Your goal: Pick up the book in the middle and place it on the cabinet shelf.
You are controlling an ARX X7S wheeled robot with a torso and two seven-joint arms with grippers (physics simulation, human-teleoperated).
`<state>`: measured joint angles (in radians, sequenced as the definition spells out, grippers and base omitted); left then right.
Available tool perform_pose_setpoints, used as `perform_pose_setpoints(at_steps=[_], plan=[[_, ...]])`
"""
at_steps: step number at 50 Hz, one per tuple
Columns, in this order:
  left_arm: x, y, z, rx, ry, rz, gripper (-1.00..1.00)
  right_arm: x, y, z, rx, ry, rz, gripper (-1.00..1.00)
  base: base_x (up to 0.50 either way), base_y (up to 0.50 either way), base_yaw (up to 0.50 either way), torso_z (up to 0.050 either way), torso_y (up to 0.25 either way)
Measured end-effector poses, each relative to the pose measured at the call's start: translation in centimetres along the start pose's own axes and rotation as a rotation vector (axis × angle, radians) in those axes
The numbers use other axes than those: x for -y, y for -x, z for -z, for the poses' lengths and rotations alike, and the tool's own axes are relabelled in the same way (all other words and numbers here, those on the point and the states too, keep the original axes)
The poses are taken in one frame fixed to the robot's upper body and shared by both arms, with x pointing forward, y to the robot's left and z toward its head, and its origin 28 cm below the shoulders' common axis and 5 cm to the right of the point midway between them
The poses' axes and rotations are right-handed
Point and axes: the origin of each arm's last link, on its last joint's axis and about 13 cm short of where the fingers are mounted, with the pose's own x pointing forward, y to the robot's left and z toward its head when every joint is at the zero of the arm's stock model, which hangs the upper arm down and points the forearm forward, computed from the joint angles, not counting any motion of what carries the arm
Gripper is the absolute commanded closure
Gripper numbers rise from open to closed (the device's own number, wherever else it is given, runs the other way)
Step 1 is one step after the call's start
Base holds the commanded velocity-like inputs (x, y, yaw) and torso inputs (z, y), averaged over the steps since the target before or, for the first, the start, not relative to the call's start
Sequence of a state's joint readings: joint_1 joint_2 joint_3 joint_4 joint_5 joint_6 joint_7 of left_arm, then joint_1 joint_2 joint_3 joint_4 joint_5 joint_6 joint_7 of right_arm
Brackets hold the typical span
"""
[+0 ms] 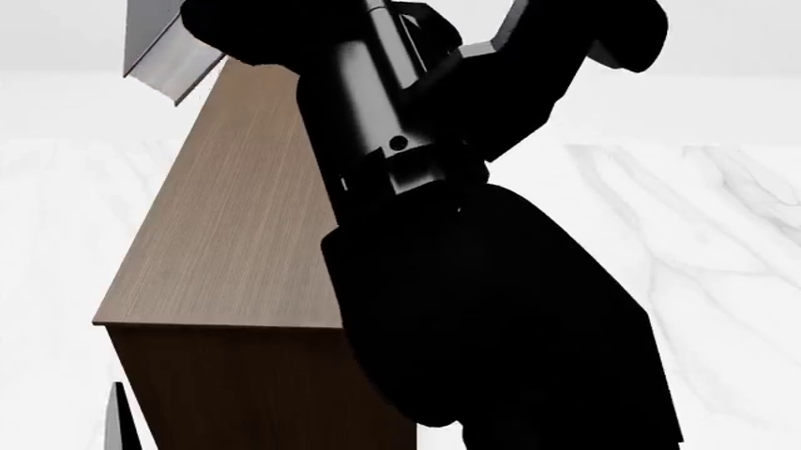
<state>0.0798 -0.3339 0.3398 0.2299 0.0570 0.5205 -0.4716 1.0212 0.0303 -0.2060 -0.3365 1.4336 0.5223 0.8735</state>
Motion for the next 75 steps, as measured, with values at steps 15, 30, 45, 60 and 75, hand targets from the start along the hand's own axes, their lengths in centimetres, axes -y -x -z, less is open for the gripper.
perform_pose_setpoints(at_steps=[15, 30, 45, 60, 75], plan=[[0.0, 0.1, 0.0, -0.002, 0.002, 0.004, -1.00, -0.5, -2.8, -0.5, -0.054, -0.093, 0.045, 1.00, 0.00, 0.00, 0.00, 0.000, 0.001], [0.0, 0.1, -0.1, -0.004, 0.003, 0.005, -1.00, -0.4, -4.7, -0.2, -0.133, -0.162, 0.171, 1.00, 0.00, 0.00, 0.00, 0.001, 0.001], [0.0, 0.0, 0.0, -0.008, 0.000, 0.000, -1.00, -0.1, -5.8, 0.1, -0.176, -0.162, 0.318, 1.00, 0.00, 0.00, 0.00, 0.000, 0.002], [-0.1, 0.1, 0.3, -0.012, -0.002, -0.004, -1.00, -0.6, -6.2, 0.3, -0.205, -0.174, 0.383, 1.00, 0.00, 0.00, 0.00, 0.001, 0.001], [0.0, 0.3, 0.8, -0.017, -0.004, -0.001, -1.00, -0.7, -6.4, 0.8, -0.238, -0.200, 0.406, 1.00, 0.00, 0.00, 0.00, 0.000, 0.001]])
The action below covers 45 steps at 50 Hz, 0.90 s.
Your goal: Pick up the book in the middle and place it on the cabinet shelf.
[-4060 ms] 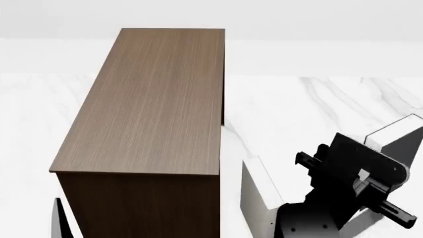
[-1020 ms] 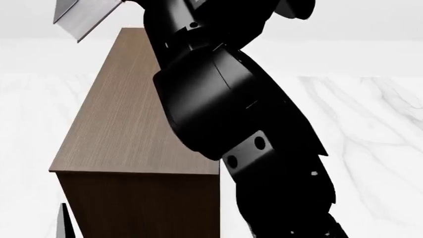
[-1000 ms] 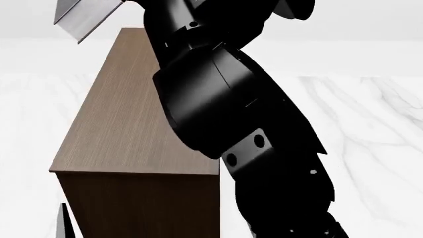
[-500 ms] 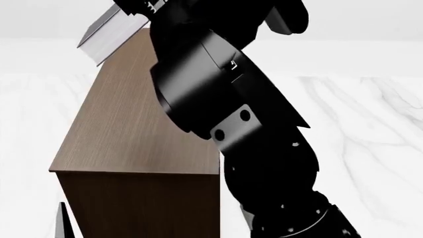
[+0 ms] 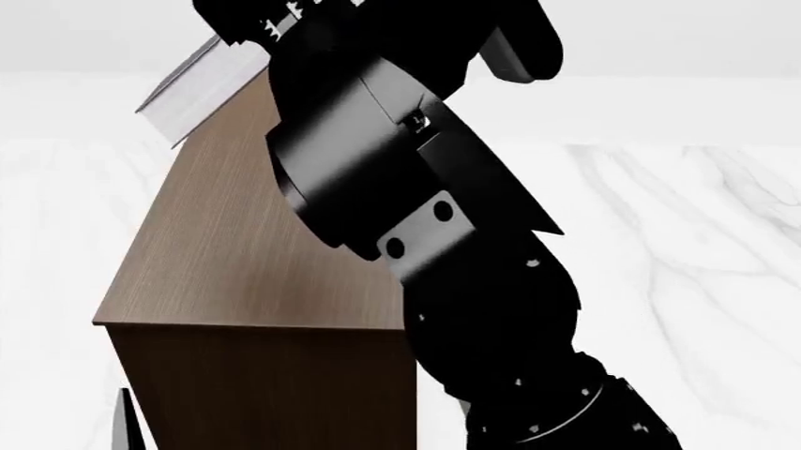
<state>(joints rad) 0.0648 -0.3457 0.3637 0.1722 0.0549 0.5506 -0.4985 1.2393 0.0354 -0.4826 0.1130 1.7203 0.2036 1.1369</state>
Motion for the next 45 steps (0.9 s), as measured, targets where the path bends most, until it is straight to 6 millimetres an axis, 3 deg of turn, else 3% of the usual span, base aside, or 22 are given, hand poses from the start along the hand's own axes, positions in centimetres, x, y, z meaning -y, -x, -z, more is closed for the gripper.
perform_pose_setpoints(at_steps=[45], plan=[[0.0, 0.1, 0.1, -0.006, -0.001, 0.006, -1.00, 1.6, -2.1, 1.6, -0.045, 0.031, 0.070, 1.00, 0.00, 0.00, 0.00, 0.000, 0.001]])
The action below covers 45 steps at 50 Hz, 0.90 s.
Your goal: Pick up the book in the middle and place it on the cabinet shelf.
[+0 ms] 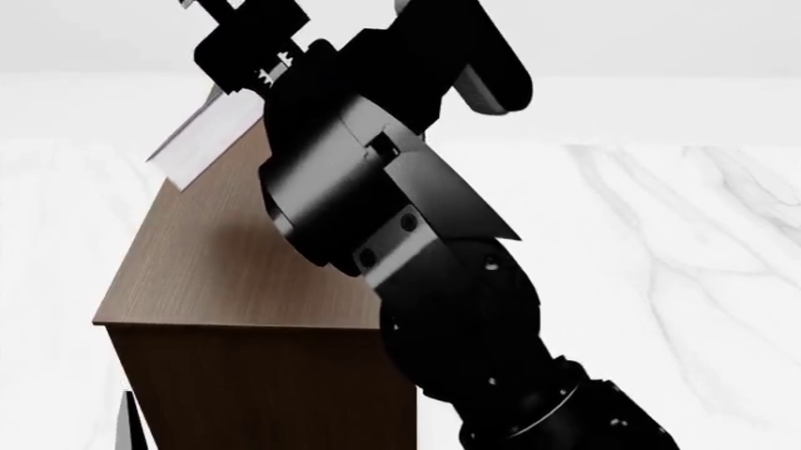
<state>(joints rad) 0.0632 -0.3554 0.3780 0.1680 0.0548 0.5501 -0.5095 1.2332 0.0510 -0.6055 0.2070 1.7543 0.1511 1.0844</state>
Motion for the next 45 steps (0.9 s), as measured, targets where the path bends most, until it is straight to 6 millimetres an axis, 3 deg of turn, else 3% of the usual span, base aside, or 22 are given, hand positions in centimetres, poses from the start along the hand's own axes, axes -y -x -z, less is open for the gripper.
perform_pose_setpoints(at_steps=[28, 45], plan=[[-0.1, -0.1, 0.1, -0.003, -0.006, -0.010, -1.00, 0.9, -1.3, 0.4, -0.010, 0.013, 0.039, 1.00, 0.00, 0.00, 0.00, 0.000, 0.001], [-0.1, 0.0, 0.3, -0.005, -0.004, -0.007, -1.00, 1.1, -1.2, 1.9, -0.043, 0.054, 0.038, 1.00, 0.00, 0.00, 0.00, 0.001, 0.001]])
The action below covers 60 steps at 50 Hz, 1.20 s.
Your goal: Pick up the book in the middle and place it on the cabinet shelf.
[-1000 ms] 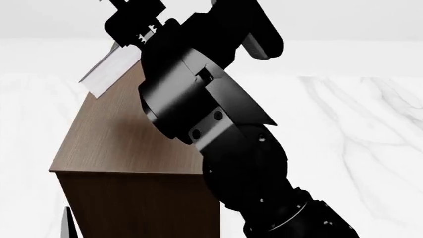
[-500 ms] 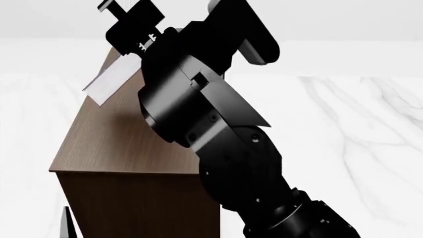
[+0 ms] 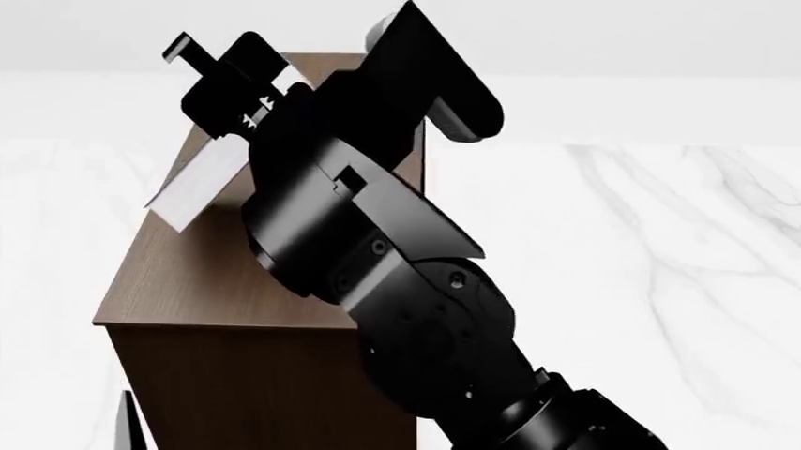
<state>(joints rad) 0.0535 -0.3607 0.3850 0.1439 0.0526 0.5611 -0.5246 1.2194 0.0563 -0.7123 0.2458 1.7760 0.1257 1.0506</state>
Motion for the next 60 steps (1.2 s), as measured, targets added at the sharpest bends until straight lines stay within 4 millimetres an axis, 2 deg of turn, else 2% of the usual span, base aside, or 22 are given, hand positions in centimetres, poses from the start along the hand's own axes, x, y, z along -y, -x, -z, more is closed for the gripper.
perform_pose_setpoints(at_steps=[14, 36, 37, 46, 60], plan=[[0.0, 0.2, 0.3, -0.001, 0.000, 0.002, -1.00, 0.4, -0.1, 0.1, 0.012, 0.004, -0.005, 1.00, 0.00, 0.00, 0.00, 0.000, 0.000], [0.1, 0.2, 0.0, -0.006, 0.000, 0.002, -1.00, 2.6, -0.1, 0.0, 0.034, 0.038, 0.030, 1.00, 0.00, 0.00, 0.00, 0.000, 0.000], [0.1, 0.2, 0.0, -0.006, 0.000, 0.002, -1.00, 2.7, -0.1, 0.0, 0.034, 0.044, 0.031, -1.00, 0.00, 0.00, 0.00, 0.000, 0.000], [0.1, 0.0, -0.3, -0.007, 0.000, 0.002, -1.00, 4.1, -0.4, 1.1, -0.029, 0.119, 0.105, -1.00, 0.00, 0.00, 0.00, 0.000, 0.000], [0.0, 0.0, -0.4, -0.008, -0.001, 0.000, -1.00, 4.5, 0.0, 1.7, -0.044, 0.187, 0.126, -1.00, 0.00, 0.00, 0.00, 0.000, 0.000]])
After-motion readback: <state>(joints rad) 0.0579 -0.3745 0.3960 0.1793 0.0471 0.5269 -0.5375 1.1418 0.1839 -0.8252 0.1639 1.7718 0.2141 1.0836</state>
